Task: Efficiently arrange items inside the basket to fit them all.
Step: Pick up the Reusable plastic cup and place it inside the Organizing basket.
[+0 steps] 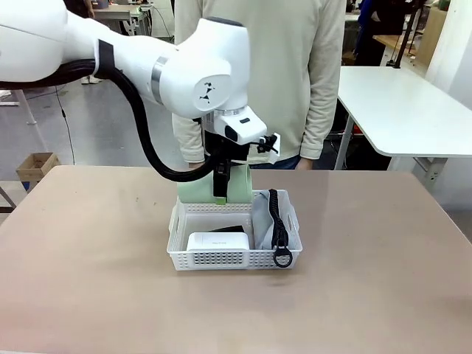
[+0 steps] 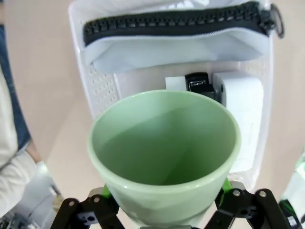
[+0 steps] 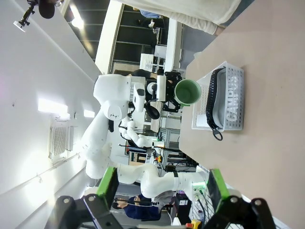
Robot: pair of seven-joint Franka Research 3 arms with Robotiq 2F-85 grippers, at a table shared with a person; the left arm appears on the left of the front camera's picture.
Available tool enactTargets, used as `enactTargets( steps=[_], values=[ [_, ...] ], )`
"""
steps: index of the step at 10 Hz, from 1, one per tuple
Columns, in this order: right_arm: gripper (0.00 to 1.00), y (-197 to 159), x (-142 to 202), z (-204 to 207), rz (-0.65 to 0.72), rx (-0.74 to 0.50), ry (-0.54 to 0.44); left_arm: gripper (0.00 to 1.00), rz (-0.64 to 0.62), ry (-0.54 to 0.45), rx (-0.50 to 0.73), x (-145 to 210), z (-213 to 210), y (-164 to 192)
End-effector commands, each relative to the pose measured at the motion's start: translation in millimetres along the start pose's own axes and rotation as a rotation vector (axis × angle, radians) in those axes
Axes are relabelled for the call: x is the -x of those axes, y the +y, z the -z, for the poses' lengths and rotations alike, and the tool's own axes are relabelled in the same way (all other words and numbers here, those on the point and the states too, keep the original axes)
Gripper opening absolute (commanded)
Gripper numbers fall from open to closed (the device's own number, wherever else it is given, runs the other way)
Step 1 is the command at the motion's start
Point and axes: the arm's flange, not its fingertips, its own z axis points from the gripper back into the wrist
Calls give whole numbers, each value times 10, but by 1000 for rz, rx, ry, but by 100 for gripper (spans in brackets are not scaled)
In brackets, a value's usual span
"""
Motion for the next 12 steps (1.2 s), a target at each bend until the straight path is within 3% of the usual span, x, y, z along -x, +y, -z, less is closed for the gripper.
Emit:
enactTargets(
  steps=[1,4,12],
  values=[
    [100,56,-4,15,10,-23,-11,88,-37,106,-25,-166,27,20],
    [100,56,-4,15,10,-23,-11,88,-49,159,-28,-238,240,87],
    [100,56,-4,15,10,-23,-11,88,-163,161,-56,-214,757,213]
  ],
)
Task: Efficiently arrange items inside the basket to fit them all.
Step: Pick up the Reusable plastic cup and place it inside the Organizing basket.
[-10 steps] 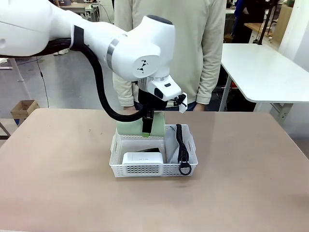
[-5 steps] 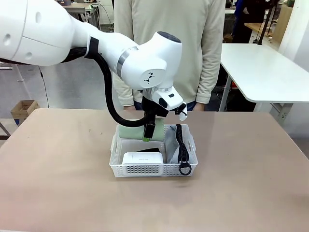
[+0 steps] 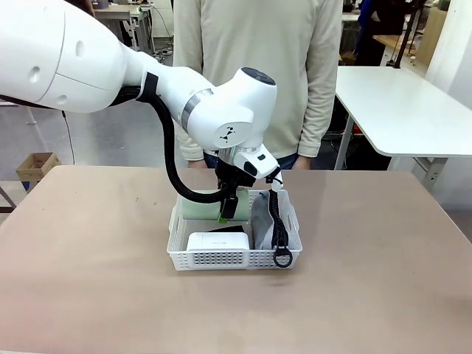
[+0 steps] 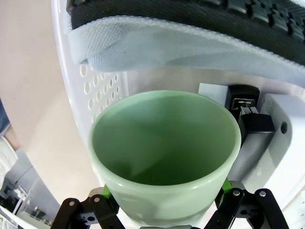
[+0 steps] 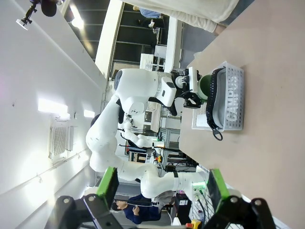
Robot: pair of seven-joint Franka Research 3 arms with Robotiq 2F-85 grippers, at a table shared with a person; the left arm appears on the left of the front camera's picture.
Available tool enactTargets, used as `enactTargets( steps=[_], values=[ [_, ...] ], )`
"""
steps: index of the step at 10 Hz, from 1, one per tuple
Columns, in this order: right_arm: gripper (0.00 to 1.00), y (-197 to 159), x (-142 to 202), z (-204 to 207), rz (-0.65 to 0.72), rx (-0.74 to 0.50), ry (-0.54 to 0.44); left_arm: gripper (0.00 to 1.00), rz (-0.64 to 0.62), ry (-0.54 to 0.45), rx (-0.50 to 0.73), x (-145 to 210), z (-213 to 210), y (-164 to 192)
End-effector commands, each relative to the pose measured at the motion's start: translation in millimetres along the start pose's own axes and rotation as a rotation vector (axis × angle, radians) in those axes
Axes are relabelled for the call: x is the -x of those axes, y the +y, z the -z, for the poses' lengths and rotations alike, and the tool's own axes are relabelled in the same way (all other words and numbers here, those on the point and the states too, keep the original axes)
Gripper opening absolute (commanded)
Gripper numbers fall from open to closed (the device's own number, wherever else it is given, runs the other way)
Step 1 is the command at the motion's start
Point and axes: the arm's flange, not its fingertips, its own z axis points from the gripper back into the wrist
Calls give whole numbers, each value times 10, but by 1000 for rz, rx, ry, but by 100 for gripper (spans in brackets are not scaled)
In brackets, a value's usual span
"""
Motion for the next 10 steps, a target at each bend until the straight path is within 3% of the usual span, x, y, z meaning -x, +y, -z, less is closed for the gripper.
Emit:
enactTargets(
  steps=[1,7,8,10],
  values=[
    [100,56,-4,15,10,-23,-11,88,-28,-5,-27,0,5,31],
    [100,56,-4,15,10,-23,-11,88,-5,-15,-30,-14,124,107],
    [100,56,-4,15,10,-23,-11,100,-9,-20,-31,-22,127,112],
    [100,56,-4,15,10,-23,-11,100,-2,-10,-41,-26,124,113]
  ],
)
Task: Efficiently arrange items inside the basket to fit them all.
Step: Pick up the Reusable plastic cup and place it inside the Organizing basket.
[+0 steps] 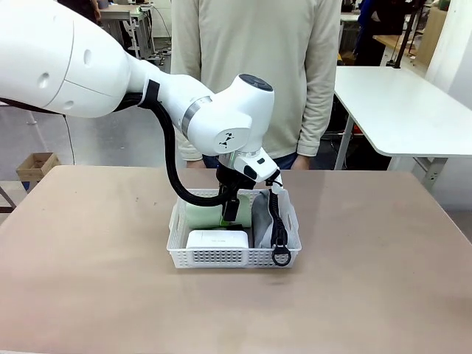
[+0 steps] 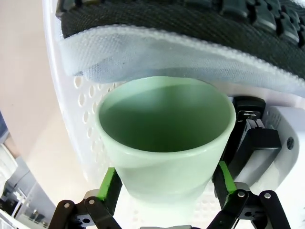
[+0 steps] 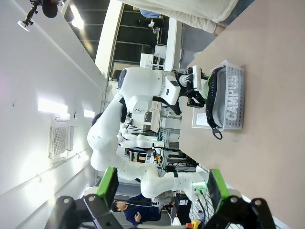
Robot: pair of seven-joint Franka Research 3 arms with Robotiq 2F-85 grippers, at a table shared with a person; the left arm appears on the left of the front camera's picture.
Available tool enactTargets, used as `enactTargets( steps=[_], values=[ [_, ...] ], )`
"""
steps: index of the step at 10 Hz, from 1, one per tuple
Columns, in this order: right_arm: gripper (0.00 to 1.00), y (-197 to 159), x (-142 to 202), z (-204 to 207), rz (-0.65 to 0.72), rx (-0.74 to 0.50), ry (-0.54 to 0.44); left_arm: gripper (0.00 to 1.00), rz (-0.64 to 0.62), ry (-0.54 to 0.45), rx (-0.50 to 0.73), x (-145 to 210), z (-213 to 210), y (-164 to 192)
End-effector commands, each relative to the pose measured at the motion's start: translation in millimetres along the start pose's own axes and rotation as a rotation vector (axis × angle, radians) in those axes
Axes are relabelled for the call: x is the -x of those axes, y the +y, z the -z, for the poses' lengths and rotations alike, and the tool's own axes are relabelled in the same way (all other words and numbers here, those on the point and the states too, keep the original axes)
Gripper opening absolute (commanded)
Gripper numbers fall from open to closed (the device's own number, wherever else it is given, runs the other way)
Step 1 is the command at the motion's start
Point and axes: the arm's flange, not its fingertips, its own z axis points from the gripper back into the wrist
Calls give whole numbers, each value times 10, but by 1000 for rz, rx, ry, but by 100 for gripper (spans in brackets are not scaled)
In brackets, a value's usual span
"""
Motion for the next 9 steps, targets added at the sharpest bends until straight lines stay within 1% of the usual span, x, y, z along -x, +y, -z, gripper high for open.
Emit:
enactTargets(
  steps=[1,7,8,9],
  values=[
    [100,56,-4,15,10,-23,-11,100,-1,5,-49,18,-24,61],
    [100,56,-4,15,10,-23,-11,100,17,-12,-55,79,-149,14],
    [100,56,-4,15,10,-23,-11,100,39,-51,-55,159,-332,-54],
    [100,56,-4,15,10,-23,-11,100,51,-68,-73,286,-667,-192]
  ],
)
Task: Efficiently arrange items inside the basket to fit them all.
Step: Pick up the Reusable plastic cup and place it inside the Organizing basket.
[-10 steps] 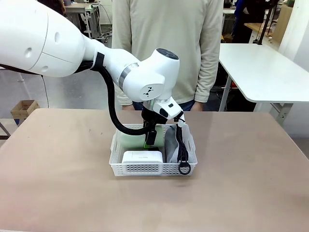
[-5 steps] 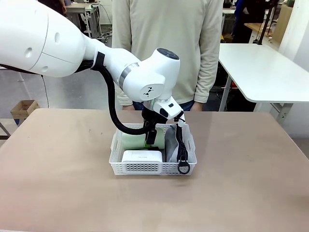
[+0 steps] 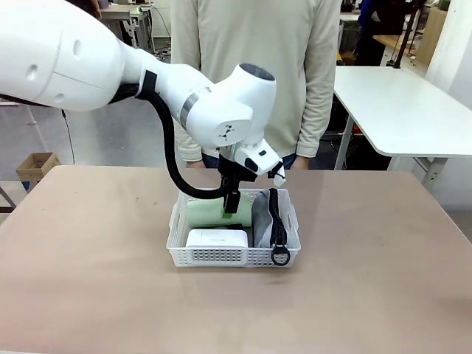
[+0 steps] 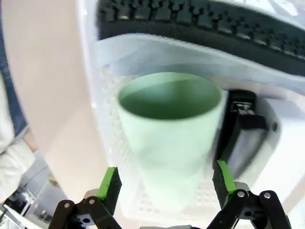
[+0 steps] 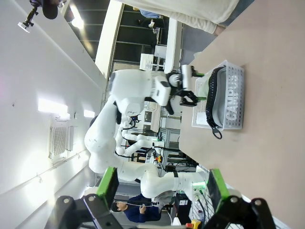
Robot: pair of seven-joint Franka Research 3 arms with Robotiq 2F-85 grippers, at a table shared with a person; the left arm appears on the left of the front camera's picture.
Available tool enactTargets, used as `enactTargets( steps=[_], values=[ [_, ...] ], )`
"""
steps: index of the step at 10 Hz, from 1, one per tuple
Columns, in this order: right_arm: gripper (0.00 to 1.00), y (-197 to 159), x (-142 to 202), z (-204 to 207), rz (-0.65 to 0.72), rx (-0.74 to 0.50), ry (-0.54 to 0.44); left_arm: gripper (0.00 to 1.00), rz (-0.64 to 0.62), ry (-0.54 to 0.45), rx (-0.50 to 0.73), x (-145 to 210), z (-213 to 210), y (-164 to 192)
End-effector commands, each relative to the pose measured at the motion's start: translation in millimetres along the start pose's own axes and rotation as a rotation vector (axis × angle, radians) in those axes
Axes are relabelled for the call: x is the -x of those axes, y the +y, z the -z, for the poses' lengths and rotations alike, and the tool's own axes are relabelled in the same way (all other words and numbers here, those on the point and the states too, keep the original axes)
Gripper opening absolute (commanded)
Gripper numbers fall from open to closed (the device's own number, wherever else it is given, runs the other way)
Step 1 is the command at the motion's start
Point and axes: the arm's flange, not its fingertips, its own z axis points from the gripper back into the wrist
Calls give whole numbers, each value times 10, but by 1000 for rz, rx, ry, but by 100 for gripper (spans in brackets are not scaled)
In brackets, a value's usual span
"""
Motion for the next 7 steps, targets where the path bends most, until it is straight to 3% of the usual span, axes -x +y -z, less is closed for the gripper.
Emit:
enactTargets(
  steps=[1,4,7],
  values=[
    [100,56,-4,14,10,-23,-11,100,0,-29,-27,341,-590,-259],
    [100,56,-4,14,10,-23,-11,100,-85,-104,-22,1099,-1468,-399],
    [100,56,-4,14,10,-23,-11,100,-262,-429,153,2635,-1550,-522]
  ],
)
